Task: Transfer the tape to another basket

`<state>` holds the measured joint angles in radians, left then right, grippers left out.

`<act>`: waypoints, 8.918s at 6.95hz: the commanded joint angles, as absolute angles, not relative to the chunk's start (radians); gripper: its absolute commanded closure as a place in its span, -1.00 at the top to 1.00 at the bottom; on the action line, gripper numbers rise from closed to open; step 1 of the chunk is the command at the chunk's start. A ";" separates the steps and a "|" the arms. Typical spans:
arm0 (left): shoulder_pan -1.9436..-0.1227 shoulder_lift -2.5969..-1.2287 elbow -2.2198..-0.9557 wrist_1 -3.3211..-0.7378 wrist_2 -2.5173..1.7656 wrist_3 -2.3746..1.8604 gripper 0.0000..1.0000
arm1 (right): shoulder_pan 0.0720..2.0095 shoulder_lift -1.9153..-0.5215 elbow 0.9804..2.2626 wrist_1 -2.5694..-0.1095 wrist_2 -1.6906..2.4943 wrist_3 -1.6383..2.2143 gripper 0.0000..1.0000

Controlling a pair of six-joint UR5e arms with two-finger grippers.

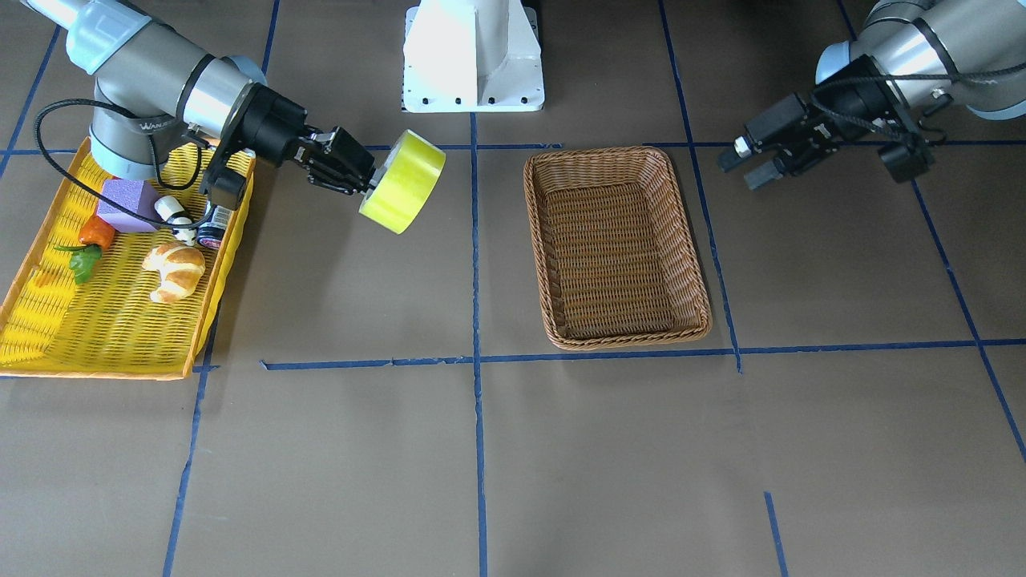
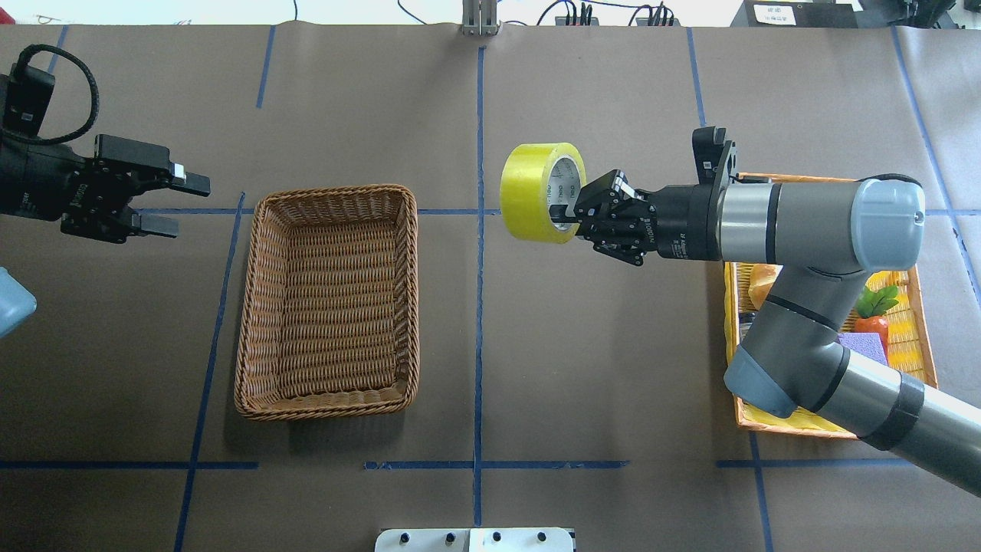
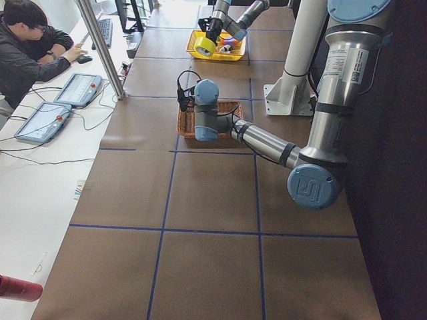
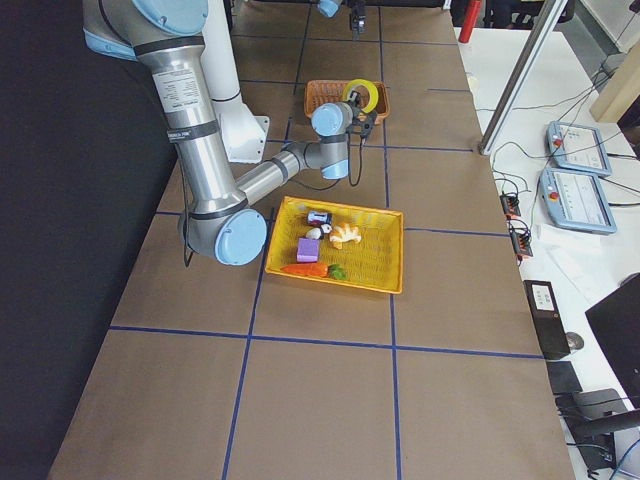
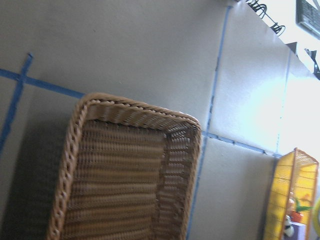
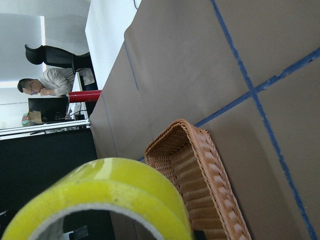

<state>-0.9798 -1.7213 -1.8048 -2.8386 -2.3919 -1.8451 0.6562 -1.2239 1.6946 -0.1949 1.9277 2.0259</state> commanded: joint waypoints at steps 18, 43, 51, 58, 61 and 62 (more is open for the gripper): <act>-0.520 -1.930 -1.885 -3.154 -1.934 -2.336 1.00 | 0.394 -1.150 1.801 -0.166 1.910 2.039 -0.96; -0.507 -2.048 -1.856 -1.678 -1.872 -1.276 -1.00 | 1.080 -1.212 1.827 -1.436 2.290 0.788 0.99; -0.674 -2.037 -1.931 -1.475 -1.881 -1.015 1.00 | 1.273 -1.328 1.878 -1.730 2.293 0.217 0.99; -1.181 -1.709 -1.996 -1.450 -2.262 -0.364 1.00 | 1.633 -1.625 1.676 -1.723 2.528 -0.213 0.99; -1.339 -1.574 -1.933 -1.448 -2.353 -0.196 1.00 | 1.638 -1.614 1.637 -1.700 2.525 -0.213 0.99; -1.392 -1.568 -1.852 -1.448 -2.371 -0.095 1.00 | 1.638 -1.614 1.631 -1.694 2.454 -0.213 0.99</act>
<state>-1.3253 -1.5913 -1.9311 -1.4481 -2.3403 -0.2076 1.6373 -1.6166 1.6469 -1.6998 2.5182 -0.2129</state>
